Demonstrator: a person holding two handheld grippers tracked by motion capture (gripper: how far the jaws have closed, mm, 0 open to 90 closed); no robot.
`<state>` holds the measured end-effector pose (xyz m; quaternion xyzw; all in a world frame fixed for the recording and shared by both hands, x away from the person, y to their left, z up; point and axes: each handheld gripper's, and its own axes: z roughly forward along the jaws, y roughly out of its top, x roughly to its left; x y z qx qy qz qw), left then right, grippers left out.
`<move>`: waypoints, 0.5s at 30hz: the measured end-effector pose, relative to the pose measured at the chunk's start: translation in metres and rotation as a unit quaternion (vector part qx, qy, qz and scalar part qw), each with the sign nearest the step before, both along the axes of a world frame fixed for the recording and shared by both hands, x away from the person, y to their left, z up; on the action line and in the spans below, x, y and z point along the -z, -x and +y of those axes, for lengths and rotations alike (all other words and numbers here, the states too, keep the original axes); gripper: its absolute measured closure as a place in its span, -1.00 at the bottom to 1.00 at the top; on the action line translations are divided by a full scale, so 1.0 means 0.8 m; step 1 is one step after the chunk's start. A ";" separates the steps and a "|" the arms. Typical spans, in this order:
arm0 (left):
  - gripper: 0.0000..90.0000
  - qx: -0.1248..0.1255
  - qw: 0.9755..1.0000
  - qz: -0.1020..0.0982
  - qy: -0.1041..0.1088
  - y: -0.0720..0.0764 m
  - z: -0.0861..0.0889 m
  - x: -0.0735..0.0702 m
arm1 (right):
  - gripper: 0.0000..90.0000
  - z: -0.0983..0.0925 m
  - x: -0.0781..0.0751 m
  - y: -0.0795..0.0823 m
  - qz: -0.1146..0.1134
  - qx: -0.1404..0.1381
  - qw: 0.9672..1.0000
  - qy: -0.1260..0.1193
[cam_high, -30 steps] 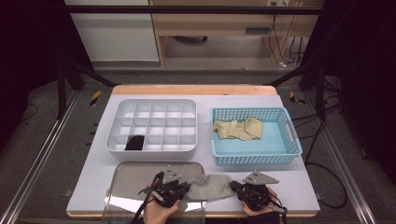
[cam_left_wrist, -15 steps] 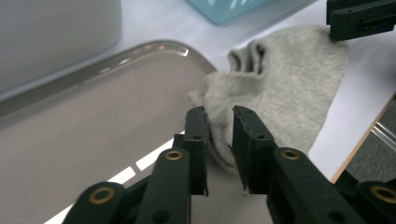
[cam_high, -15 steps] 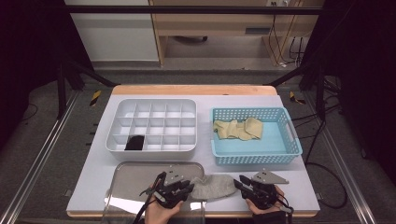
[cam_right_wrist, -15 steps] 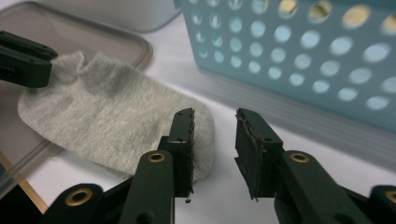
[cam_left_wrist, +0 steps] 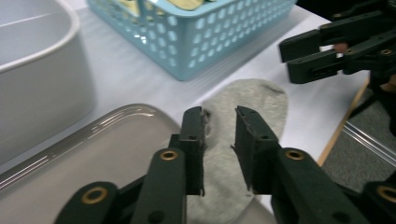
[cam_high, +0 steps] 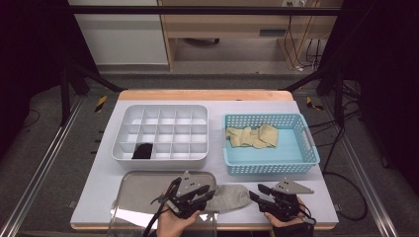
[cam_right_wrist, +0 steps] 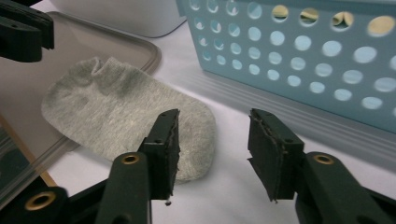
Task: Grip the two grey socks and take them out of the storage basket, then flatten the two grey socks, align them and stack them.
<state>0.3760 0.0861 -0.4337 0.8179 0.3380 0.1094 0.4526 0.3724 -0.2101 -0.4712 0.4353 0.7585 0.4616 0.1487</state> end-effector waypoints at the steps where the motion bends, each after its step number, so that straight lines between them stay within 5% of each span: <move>1: 0.66 0.003 1.000 0.000 -0.003 0.000 -0.005 0.001 | 0.16 0.000 0.001 -0.001 0.000 -0.003 1.000 -0.001; 7: 0.96 0.014 1.000 0.006 -0.017 -0.002 -0.028 0.011 | 0.23 -0.003 0.005 0.003 -0.001 0.010 1.000 -0.003; 15: 0.99 0.024 0.999 0.018 -0.039 -0.009 -0.049 0.027 | 0.27 0.002 0.014 0.006 0.001 0.017 1.000 -0.004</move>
